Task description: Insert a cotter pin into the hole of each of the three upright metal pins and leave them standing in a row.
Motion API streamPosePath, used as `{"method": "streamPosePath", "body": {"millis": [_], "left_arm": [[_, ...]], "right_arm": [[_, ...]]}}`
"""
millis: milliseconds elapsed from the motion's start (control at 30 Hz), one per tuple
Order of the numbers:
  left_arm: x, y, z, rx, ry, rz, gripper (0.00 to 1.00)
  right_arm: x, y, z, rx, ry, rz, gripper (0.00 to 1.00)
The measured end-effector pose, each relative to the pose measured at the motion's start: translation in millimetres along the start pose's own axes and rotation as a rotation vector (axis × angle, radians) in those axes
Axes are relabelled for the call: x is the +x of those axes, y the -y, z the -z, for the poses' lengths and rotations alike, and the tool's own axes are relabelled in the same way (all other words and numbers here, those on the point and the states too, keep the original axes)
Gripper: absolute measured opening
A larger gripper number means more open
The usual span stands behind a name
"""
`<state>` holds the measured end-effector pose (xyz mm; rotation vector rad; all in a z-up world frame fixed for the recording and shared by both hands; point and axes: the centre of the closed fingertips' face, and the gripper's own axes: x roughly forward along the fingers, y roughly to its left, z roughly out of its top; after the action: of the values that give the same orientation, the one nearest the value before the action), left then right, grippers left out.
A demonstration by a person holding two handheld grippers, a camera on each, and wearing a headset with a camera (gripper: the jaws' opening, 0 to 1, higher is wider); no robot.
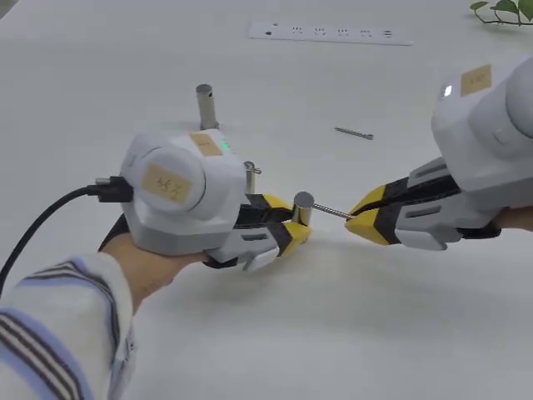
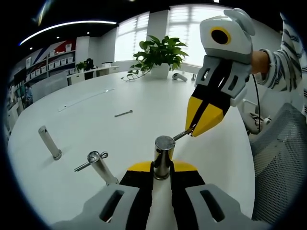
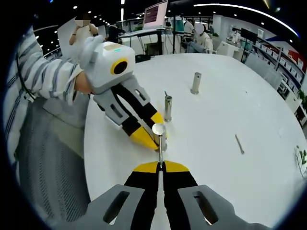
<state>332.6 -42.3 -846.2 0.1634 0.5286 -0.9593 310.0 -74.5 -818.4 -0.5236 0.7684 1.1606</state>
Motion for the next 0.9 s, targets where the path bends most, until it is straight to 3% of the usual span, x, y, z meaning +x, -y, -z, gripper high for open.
{"method": "streamPosePath", "body": {"millis": [567, 900], "left_arm": [[1.0, -0.3, 0.8, 0.002, 0.0, -0.005, 0.11], [1.2, 0.4, -0.2, -0.005, -0.001, -0.016, 0.11]], "right_arm": [[10.3, 6.7, 5.4, -0.061, 0.024, 0.021, 0.03], [5.4, 5.8, 1.6, -0.095, -0.006, 0.045, 0.03]]}}
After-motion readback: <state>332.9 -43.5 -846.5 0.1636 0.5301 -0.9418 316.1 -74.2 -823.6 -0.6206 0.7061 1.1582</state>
